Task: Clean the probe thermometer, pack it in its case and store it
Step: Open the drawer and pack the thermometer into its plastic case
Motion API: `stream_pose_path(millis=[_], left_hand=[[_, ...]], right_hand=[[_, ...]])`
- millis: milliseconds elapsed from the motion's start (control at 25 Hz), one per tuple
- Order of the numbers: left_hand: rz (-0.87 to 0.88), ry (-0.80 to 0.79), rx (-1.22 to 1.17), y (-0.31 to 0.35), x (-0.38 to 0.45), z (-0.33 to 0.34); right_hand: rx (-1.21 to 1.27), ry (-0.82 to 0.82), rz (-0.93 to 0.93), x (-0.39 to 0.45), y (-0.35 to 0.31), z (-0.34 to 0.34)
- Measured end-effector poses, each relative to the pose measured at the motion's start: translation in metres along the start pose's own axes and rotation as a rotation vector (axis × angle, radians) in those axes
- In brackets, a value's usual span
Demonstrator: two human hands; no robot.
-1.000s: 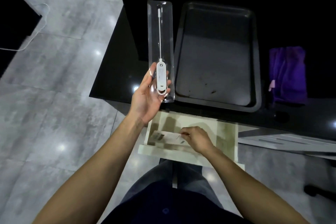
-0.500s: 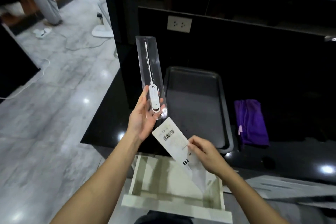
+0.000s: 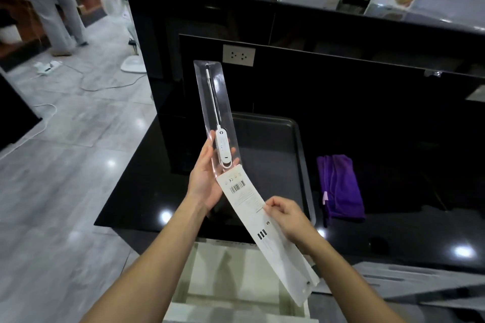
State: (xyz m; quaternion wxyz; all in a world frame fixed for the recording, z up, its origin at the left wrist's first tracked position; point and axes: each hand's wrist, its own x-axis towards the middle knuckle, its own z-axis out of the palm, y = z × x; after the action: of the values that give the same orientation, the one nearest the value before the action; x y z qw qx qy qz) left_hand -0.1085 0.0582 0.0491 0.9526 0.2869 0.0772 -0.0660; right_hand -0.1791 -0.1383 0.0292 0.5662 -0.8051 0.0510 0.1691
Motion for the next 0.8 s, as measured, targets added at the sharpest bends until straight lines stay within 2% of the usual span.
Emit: stream_pose_path(millis=[360, 800], left_hand=[[0.072, -0.044, 0.0, -0.007, -0.001, 0.019], [0.024, 0.009, 0.173, -0.019, 0.003, 0.016]], right_hand=[[0.093, 0.017, 0.071, 0.005, -0.009, -0.001], [0.217, 0.094, 0.051, 0.033, -0.044, 0.012]])
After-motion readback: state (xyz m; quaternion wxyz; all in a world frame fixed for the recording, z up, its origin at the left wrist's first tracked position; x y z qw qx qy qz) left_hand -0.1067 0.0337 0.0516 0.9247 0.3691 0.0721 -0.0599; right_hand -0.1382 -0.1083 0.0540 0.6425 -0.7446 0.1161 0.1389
